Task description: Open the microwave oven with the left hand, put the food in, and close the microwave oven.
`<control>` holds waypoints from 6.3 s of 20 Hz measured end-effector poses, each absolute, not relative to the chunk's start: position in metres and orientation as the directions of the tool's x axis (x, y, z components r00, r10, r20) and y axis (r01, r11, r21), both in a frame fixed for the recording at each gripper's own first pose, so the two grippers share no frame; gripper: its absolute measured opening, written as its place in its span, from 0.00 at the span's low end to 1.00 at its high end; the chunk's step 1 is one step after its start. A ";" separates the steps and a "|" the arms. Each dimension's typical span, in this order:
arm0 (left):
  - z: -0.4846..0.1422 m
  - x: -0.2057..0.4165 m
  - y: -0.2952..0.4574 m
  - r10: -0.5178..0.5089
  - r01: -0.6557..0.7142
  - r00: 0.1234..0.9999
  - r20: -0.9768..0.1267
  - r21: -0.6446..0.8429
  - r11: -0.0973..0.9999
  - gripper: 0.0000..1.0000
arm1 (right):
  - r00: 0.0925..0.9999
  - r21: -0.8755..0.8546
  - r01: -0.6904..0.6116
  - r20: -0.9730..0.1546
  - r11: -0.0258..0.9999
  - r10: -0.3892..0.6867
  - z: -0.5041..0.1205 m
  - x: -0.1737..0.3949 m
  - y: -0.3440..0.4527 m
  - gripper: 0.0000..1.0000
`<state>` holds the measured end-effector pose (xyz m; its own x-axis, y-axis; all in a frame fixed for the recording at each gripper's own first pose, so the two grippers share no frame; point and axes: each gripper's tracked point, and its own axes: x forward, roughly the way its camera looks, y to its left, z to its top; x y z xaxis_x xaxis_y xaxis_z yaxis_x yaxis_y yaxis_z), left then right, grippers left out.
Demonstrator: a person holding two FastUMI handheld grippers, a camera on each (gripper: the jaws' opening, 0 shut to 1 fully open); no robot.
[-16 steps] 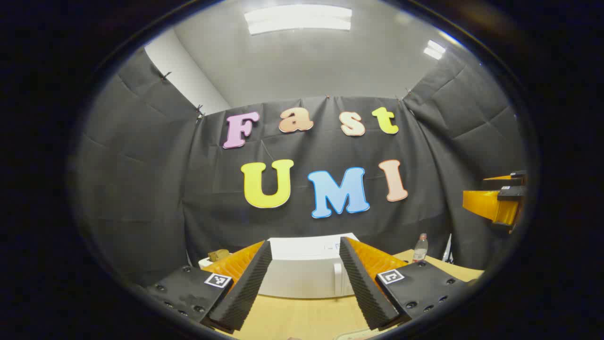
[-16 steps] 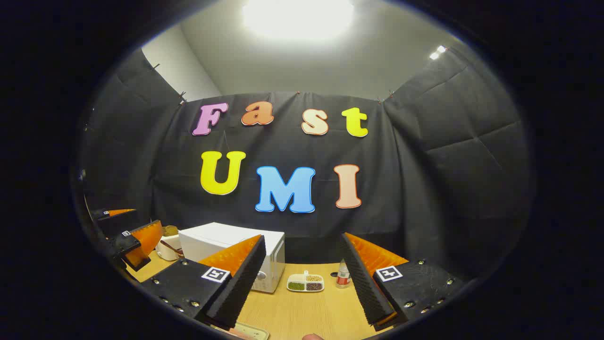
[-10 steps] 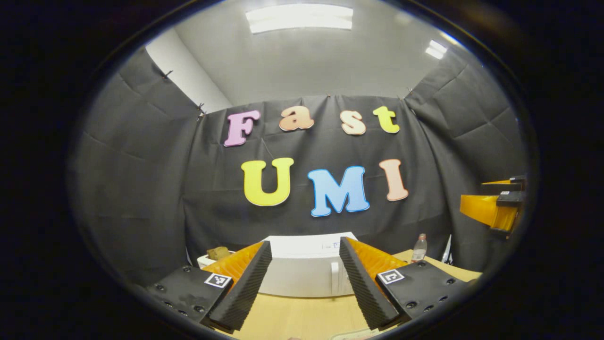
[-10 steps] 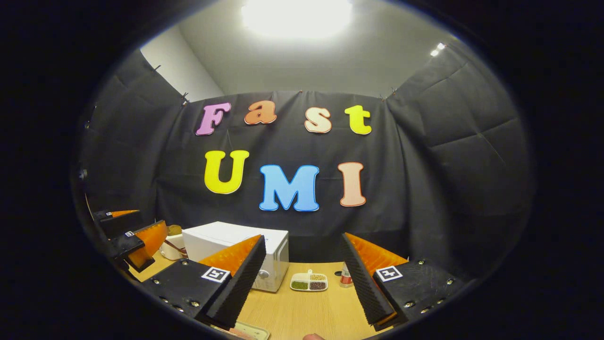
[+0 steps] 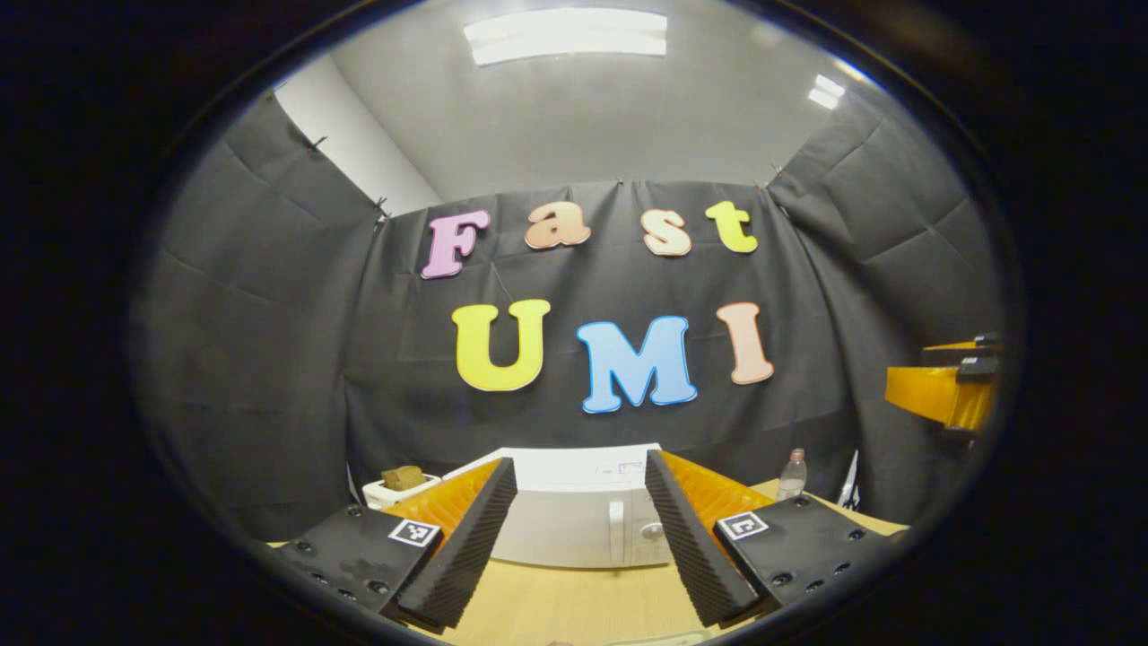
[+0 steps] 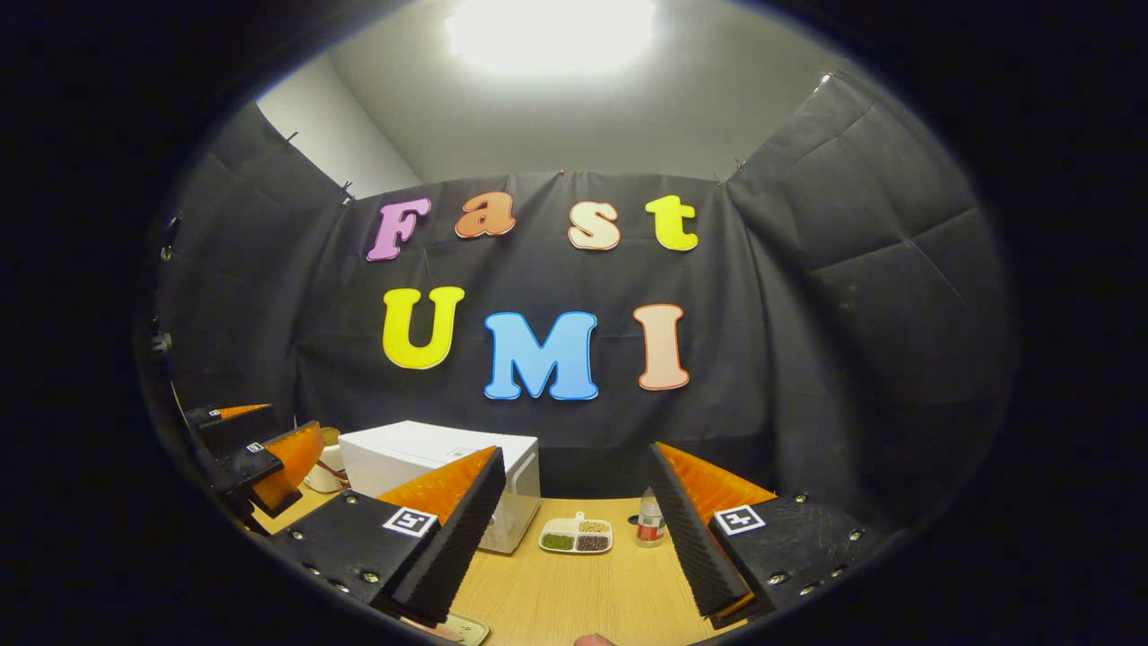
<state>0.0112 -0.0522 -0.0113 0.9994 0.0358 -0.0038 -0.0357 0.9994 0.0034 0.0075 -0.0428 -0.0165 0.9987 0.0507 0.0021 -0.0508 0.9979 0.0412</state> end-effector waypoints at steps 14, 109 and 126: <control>-0.088 0.131 -0.073 -0.008 0.006 0.999 -0.040 -0.049 0.999 0.95 | 0.998 0.031 0.045 -0.042 0.998 -0.044 -0.025 0.016 -0.065 0.96; -0.315 -0.004 0.215 -0.108 0.064 0.862 -0.495 -0.105 0.992 0.14 | 0.962 0.033 -0.269 -0.036 0.963 0.270 -0.028 0.001 0.251 0.96; -0.189 -0.091 0.235 0.342 -0.347 0.878 -0.336 0.047 0.937 0.94 | 0.745 -0.019 -0.628 -0.302 0.778 0.594 -0.124 0.010 0.211 0.97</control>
<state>-0.0905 0.2355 -0.1889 0.8775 0.3421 -0.3360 -0.3470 0.9367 0.0473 0.0103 0.2109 -0.1238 0.7454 0.5942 -0.3021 -0.6280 0.7780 -0.0193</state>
